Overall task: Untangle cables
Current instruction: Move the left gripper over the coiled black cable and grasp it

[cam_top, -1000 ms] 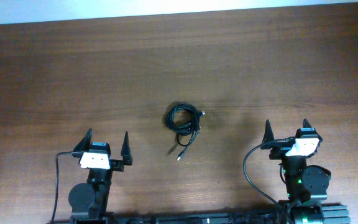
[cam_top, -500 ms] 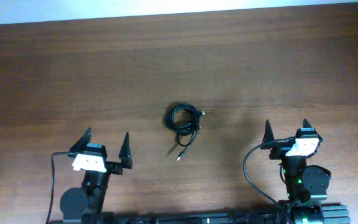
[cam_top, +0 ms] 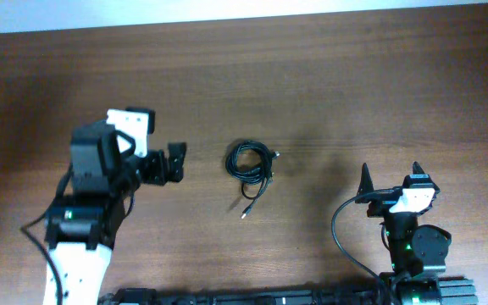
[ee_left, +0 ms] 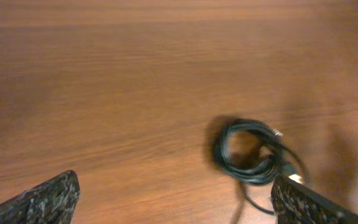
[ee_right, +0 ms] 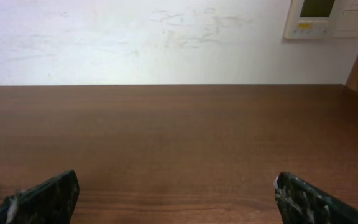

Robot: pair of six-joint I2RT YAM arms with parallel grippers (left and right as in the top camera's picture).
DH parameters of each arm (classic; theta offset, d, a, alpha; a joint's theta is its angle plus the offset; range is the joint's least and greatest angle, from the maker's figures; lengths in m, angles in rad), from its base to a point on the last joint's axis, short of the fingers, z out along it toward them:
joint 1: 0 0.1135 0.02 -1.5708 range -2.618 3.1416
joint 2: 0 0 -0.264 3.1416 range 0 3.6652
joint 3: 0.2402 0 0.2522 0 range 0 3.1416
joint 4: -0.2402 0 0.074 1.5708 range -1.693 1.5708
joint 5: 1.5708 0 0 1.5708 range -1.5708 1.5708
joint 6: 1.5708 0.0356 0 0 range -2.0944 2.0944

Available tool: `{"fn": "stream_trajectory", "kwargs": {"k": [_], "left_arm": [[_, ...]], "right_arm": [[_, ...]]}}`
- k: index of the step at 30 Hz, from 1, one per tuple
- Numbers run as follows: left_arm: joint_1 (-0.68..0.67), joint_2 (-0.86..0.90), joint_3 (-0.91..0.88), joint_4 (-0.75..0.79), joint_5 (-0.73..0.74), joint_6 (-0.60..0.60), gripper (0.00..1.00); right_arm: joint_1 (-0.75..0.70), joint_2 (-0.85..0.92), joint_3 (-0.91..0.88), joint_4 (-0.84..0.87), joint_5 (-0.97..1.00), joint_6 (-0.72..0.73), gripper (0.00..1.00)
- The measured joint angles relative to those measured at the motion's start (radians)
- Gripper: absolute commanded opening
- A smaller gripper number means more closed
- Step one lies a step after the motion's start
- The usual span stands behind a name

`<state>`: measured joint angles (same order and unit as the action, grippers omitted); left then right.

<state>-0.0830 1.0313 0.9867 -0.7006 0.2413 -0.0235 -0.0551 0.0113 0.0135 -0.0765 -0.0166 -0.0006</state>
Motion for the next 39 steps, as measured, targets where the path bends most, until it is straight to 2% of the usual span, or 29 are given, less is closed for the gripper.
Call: {"fn": "stream_trajectory", "kwargs": {"k": [4, 5, 6, 8, 9, 11, 13, 15, 18, 21, 24, 25, 29, 32, 33, 36, 38, 39], "left_arm": [[-0.017, 0.124, 0.042, -0.007, 0.252, 0.0, 0.99], [-0.017, 0.149, 0.042, -0.006, 0.326, 0.0, 0.96], [-0.019, 0.187, 0.043, 0.0, 0.375, -0.003, 0.87], [-0.02, 0.259, 0.045, 0.005, 0.402, -0.081, 0.84], [-0.029, 0.306, 0.047, 0.006, 0.371, -0.162, 0.84], [-0.088, 0.389, 0.047, 0.006, 0.261, -0.281, 0.74], [-0.169, 0.443, 0.049, 0.007, 0.12, -0.402, 0.74], [-0.289, 0.521, 0.051, 0.008, -0.056, -0.576, 0.77], [-0.377, 0.635, 0.051, 0.086, -0.182, -0.742, 0.76], [-0.425, 0.733, 0.053, 0.166, -0.212, -0.784, 0.74], [-0.426, 0.782, 0.06, 0.176, -0.22, -0.793, 0.56], [-0.426, 0.79, 0.063, 0.175, -0.224, -0.8, 0.53], [-0.426, 0.793, 0.064, 0.175, -0.223, -0.824, 0.54], [-0.426, 0.796, 0.064, 0.171, -0.219, -0.838, 0.08], [-0.426, 0.797, 0.064, 0.17, -0.217, -0.844, 0.0], [-0.423, 0.798, 0.065, 0.169, -0.214, -0.864, 0.0], [-0.387, 0.796, 0.076, 0.099, -0.197, -0.999, 0.0], [-0.348, 0.779, 0.081, 0.008, -0.156, -1.171, 0.0]], "right_arm": [[0.0, 0.0, 0.0, 0.0, 0.0, 0.0, 0.99], [0.0, 0.0, 0.0, 0.0, 0.0, 0.0, 0.99], [0.0, 0.0, 0.0, 0.0, 0.0, 0.0, 0.99], [0.0, 0.0, 0.0, 0.0, 0.0, 0.0, 0.99], [0.0, 0.0, 0.0, 0.0, 0.0, 0.001, 0.99], [0.0, 0.0, 0.0, 0.0, 0.0, 0.0, 0.99], [0.0, 0.0, 0.0, 0.0, 0.0, 0.0, 0.99], [0.0, 0.0, 0.0, 0.0, 0.0, 0.0, 0.99], [0.0, 0.0, 0.0, 0.0, 0.0, 0.0, 0.99], [0.0, 0.0, 0.0, 0.0, 0.0, 0.0, 0.99], [0.0, 0.0, 0.0, 0.0, 0.0, 0.0, 0.99], [0.0, 0.0, 0.0, 0.0, 0.0, 0.0, 0.99], [0.0, 0.0, 0.0, 0.0, 0.0, 0.0, 0.98], [0.0, 0.0, 0.0, 0.0, 0.0, 0.0, 0.99], [0.0, 0.0, 0.0, 0.0, 0.0, 0.0, 0.99], [0.0, 0.0, 0.0, 0.0, 0.0, 0.0, 0.99], [0.0, 0.0, 0.0, 0.0, 0.0, -0.001, 0.99], [0.0, 0.0, 0.0, 0.0, 0.0, 0.0, 0.99]]}}
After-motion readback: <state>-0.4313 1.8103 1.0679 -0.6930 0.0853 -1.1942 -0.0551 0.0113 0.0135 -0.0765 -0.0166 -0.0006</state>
